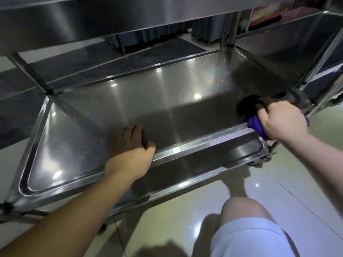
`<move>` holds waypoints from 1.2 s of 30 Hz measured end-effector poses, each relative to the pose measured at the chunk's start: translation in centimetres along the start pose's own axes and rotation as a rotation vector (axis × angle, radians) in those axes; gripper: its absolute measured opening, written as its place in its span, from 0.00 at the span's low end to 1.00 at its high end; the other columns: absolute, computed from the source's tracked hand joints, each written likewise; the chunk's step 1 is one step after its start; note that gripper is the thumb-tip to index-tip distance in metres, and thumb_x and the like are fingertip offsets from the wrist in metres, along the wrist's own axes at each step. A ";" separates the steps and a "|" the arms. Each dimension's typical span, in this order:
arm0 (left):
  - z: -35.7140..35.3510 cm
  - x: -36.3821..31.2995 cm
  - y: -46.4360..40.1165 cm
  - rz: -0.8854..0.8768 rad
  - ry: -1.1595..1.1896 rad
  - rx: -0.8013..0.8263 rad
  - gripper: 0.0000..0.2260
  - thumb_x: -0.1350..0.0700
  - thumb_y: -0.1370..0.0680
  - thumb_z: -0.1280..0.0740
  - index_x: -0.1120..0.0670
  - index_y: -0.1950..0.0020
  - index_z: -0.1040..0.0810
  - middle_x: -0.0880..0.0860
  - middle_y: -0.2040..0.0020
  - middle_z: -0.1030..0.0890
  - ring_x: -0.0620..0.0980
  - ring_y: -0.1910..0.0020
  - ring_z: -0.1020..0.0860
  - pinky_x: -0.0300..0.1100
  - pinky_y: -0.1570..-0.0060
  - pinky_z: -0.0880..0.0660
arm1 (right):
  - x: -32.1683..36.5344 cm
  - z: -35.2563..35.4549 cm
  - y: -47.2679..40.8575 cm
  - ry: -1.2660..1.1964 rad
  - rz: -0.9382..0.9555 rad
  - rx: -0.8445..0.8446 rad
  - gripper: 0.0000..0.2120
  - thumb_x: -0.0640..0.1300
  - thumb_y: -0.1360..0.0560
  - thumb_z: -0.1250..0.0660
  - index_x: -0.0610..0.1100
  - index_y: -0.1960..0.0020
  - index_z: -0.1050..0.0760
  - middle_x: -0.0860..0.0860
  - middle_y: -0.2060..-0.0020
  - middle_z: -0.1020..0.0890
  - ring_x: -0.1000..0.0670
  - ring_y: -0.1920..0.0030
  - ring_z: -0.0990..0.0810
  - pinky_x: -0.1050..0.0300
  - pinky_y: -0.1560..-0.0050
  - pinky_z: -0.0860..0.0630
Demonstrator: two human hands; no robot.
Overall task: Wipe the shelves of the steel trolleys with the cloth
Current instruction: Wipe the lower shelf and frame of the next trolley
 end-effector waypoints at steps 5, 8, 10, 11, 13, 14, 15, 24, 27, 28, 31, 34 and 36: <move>0.0 -0.2 -0.2 0.010 0.017 0.010 0.25 0.41 0.21 0.43 0.51 0.29 0.29 0.55 0.29 0.27 0.57 0.29 0.30 0.55 0.28 0.32 | -0.9 0.5 0.0 -0.071 -0.154 -0.067 0.26 0.56 0.18 0.50 0.37 0.52 0.23 0.29 0.60 0.21 0.28 0.58 0.21 0.40 0.56 0.22; 0.3 -0.3 -0.1 0.015 0.021 0.006 0.24 0.40 0.25 0.47 0.50 0.36 0.27 0.54 0.35 0.24 0.57 0.34 0.28 0.54 0.34 0.29 | 6.0 0.5 2.7 -0.093 -0.044 -0.088 0.22 0.53 0.20 0.43 0.40 0.64 0.26 0.35 0.68 0.22 0.32 0.65 0.22 0.42 0.63 0.25; 0.5 -0.4 0.0 0.019 0.028 -0.003 0.20 0.42 0.24 0.44 0.51 0.38 0.26 0.54 0.36 0.24 0.57 0.35 0.27 0.53 0.35 0.29 | 11.6 0.8 5.1 -0.169 0.076 -0.124 0.18 0.52 0.20 0.39 0.47 0.67 0.31 0.42 0.70 0.23 0.36 0.65 0.23 0.44 0.62 0.29; 0.5 -0.4 0.1 0.020 0.030 -0.003 0.19 0.43 0.23 0.42 0.51 0.38 0.26 0.54 0.35 0.24 0.58 0.34 0.28 0.53 0.36 0.29 | 14.0 0.9 6.1 -0.210 0.115 -0.135 0.17 0.52 0.20 0.39 0.49 0.66 0.33 0.44 0.70 0.23 0.37 0.64 0.24 0.44 0.61 0.30; 0.5 -0.5 0.2 0.024 0.023 -0.001 0.18 0.45 0.22 0.41 0.52 0.36 0.26 0.55 0.34 0.24 0.59 0.33 0.28 0.54 0.35 0.30 | 18.0 0.7 7.6 -0.276 0.168 -0.121 0.15 0.53 0.19 0.39 0.49 0.63 0.29 0.47 0.68 0.22 0.39 0.61 0.23 0.44 0.57 0.30; 0.5 -0.5 0.1 0.031 0.019 0.000 0.18 0.45 0.21 0.41 0.52 0.35 0.26 0.56 0.33 0.25 0.60 0.33 0.28 0.54 0.35 0.31 | 19.8 0.6 8.4 -0.304 0.197 -0.111 0.14 0.54 0.19 0.39 0.49 0.60 0.25 0.49 0.66 0.21 0.41 0.59 0.23 0.45 0.55 0.29; 0.6 -0.5 0.1 0.038 0.020 -0.004 0.17 0.46 0.20 0.41 0.52 0.35 0.26 0.57 0.33 0.25 0.60 0.32 0.28 0.54 0.35 0.32 | 21.3 0.6 9.1 -0.335 0.227 -0.106 0.14 0.54 0.19 0.40 0.49 0.58 0.23 0.50 0.65 0.21 0.42 0.58 0.23 0.45 0.54 0.29; 0.0 0.3 -0.8 -0.001 0.165 0.075 0.13 0.56 0.18 0.39 0.55 0.35 0.25 0.56 0.24 0.30 0.58 0.22 0.37 0.51 0.24 0.41 | 22.4 1.3 8.6 -0.572 0.129 0.035 0.19 0.57 0.18 0.44 0.48 0.62 0.28 0.50 0.66 0.20 0.42 0.59 0.23 0.51 0.57 0.36; 0.4 0.8 -1.0 -0.018 0.255 0.102 0.12 0.59 0.22 0.35 0.56 0.39 0.22 0.57 0.31 0.24 0.60 0.29 0.30 0.53 0.28 0.34 | 22.4 1.8 9.0 -0.690 0.115 0.130 0.18 0.56 0.17 0.43 0.47 0.59 0.25 0.51 0.66 0.21 0.44 0.59 0.23 0.49 0.59 0.29; 0.5 0.9 -1.0 -0.033 0.282 0.107 0.12 0.60 0.23 0.34 0.57 0.40 0.21 0.58 0.34 0.23 0.60 0.31 0.29 0.54 0.30 0.32 | 22.6 2.1 9.3 -0.730 0.126 0.154 0.18 0.56 0.18 0.43 0.48 0.59 0.26 0.51 0.67 0.21 0.44 0.59 0.23 0.48 0.59 0.27; 1.0 1.1 -0.2 -0.058 0.344 0.069 0.17 0.61 0.23 0.34 0.57 0.34 0.20 0.57 0.30 0.24 0.60 0.30 0.28 0.52 0.29 0.31 | 23.3 2.9 10.8 -0.785 0.172 0.198 0.15 0.56 0.19 0.45 0.53 0.61 0.28 0.52 0.65 0.21 0.46 0.58 0.23 0.46 0.57 0.26; 1.9 1.2 1.0 -0.078 0.387 -0.041 0.21 0.63 0.21 0.37 0.55 0.28 0.22 0.55 0.26 0.25 0.57 0.28 0.28 0.45 0.28 0.32 | 23.5 3.0 12.3 -0.844 0.158 0.220 0.15 0.57 0.20 0.45 0.55 0.64 0.31 0.53 0.68 0.24 0.47 0.61 0.25 0.46 0.58 0.27; 2.2 0.9 1.9 -0.136 0.366 -0.049 0.23 0.63 0.21 0.37 0.54 0.27 0.23 0.54 0.26 0.26 0.57 0.29 0.28 0.45 0.29 0.31 | 23.5 2.5 13.2 -0.903 0.126 0.268 0.17 0.59 0.22 0.46 0.54 0.66 0.32 0.54 0.71 0.26 0.48 0.63 0.26 0.47 0.60 0.29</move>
Point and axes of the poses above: each hand's wrist, its own y-axis away from the middle knuckle, its own z-axis out of the back of the hand, x = y × z, the point moved 7 cm from there along -y, towards the middle knuckle
